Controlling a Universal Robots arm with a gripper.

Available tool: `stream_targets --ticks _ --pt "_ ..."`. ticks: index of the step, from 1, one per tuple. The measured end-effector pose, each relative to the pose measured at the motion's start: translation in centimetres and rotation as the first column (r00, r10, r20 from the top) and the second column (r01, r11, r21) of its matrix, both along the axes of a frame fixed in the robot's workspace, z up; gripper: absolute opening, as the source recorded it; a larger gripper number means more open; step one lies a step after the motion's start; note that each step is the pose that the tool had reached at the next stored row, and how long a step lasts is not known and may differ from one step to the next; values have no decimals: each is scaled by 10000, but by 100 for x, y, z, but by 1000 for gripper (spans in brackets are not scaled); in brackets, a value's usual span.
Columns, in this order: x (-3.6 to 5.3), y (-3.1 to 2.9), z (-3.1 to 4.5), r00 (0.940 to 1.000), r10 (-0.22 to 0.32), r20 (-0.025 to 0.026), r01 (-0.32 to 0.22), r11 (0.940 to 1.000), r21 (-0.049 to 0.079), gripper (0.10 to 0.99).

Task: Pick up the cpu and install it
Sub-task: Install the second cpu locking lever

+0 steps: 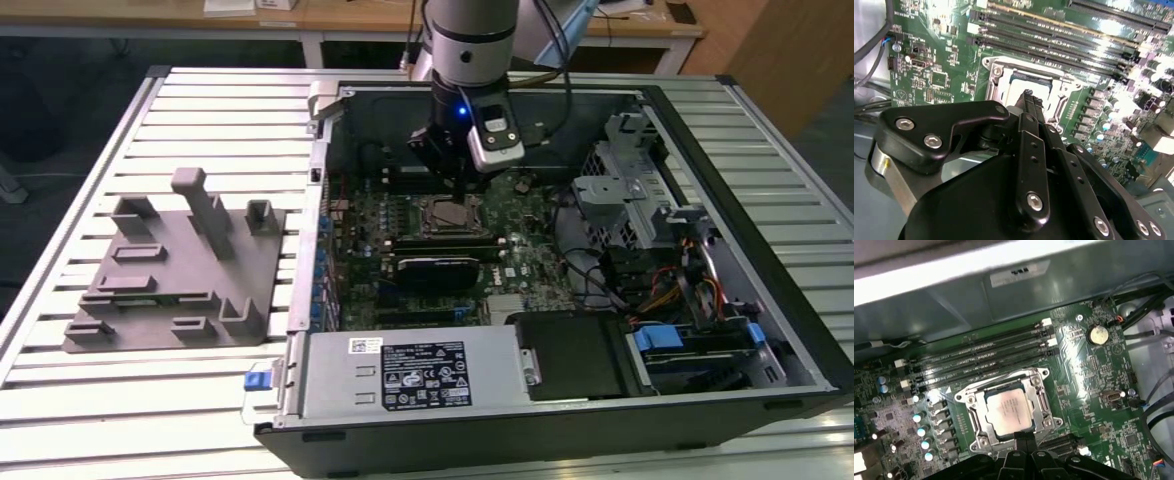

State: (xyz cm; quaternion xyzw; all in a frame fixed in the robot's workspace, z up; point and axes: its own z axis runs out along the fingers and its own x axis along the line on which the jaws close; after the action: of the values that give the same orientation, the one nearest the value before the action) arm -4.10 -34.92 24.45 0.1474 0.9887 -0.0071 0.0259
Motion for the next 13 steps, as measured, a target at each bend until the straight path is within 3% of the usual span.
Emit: stream_targets --ticks 13 --pt "0 -160 -2 10000 -1 0 1 10000 -1 106"
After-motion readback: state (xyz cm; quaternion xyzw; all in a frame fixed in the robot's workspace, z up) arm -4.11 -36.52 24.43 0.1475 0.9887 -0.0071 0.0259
